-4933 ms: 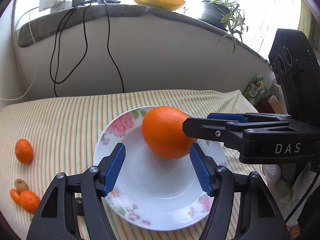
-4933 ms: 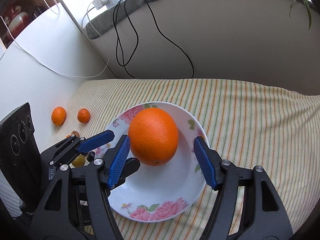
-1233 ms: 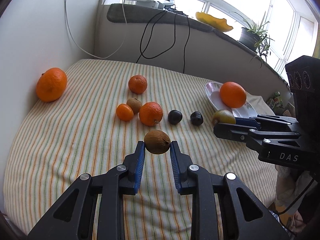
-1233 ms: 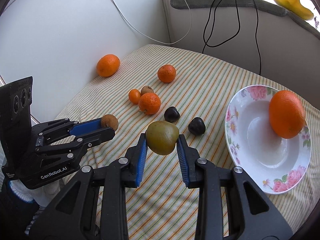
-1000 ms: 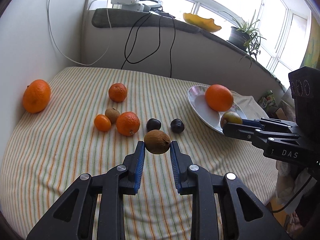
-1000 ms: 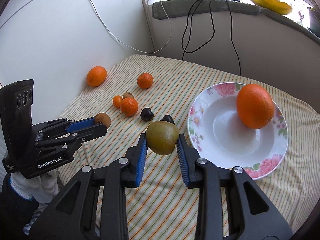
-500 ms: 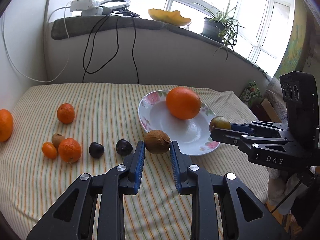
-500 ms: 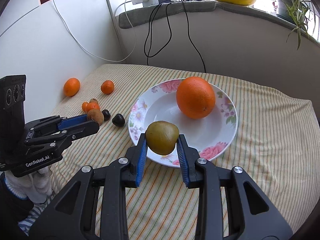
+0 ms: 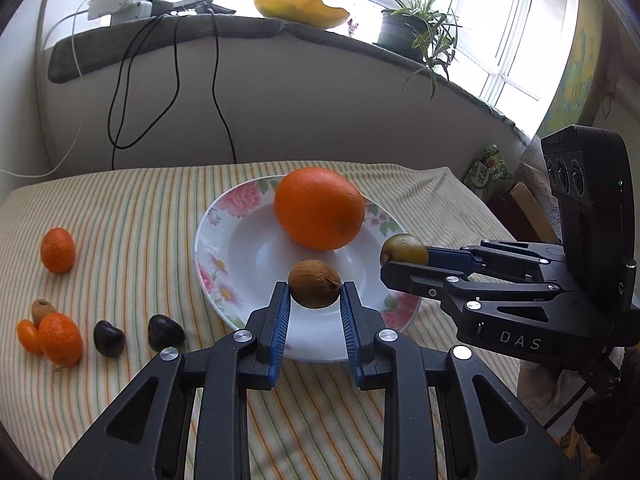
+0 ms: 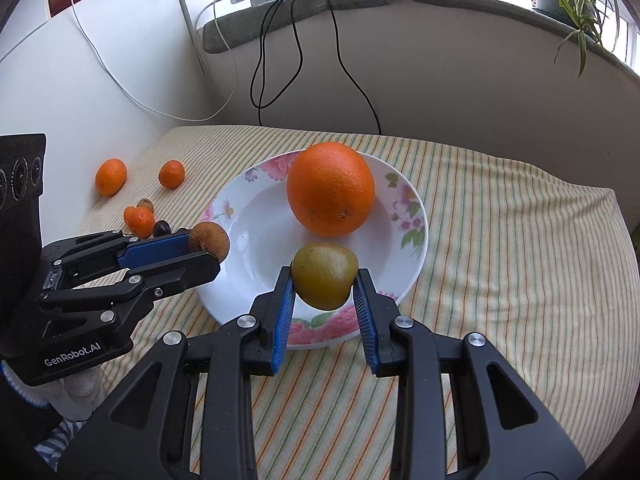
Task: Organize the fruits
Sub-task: 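Carry the green kiwi with the right tool while the left tool carries the brown kiwi to the bowl, then open the right tool over the bowl while the left tool releases its kiwi, then withdraw both tools from the bowl toward the tangerine by the wall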
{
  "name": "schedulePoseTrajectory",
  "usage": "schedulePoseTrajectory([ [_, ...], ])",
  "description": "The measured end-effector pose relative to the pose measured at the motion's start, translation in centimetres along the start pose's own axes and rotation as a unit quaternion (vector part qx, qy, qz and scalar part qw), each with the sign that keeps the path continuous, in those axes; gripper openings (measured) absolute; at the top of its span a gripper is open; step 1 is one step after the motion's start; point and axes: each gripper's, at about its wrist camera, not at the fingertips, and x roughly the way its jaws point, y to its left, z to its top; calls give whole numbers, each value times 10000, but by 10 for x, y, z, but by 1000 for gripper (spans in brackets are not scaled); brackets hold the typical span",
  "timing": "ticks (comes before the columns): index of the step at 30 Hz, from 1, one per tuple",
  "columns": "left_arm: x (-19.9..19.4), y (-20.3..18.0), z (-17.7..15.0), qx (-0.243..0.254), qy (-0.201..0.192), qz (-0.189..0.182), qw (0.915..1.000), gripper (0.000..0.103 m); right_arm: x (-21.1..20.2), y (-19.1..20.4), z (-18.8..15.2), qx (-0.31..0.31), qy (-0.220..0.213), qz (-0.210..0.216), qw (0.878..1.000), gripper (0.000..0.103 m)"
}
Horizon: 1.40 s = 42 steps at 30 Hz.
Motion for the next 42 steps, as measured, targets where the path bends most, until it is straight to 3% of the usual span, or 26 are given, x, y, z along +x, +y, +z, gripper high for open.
schedulePoseTrajectory([
  [27,22,-14,0,241,198,117,9994,25,13,-10,5,18,127,-63,9999,32],
  [30,22,-15,1,249,184,137,9994,31,12,-10,5,21,110,-89,9999,33],
  [31,22,-16,1,255,176,143,9994,33,11,-10,5,22,103,-89,9999,34],
  [35,20,-16,0,264,155,155,9994,42,6,-11,6,42,-3,-119,9999,53],
  [42,17,-17,-2,282,144,187,9993,46,-1,-14,8,116,-104,-204,9997,65],
])
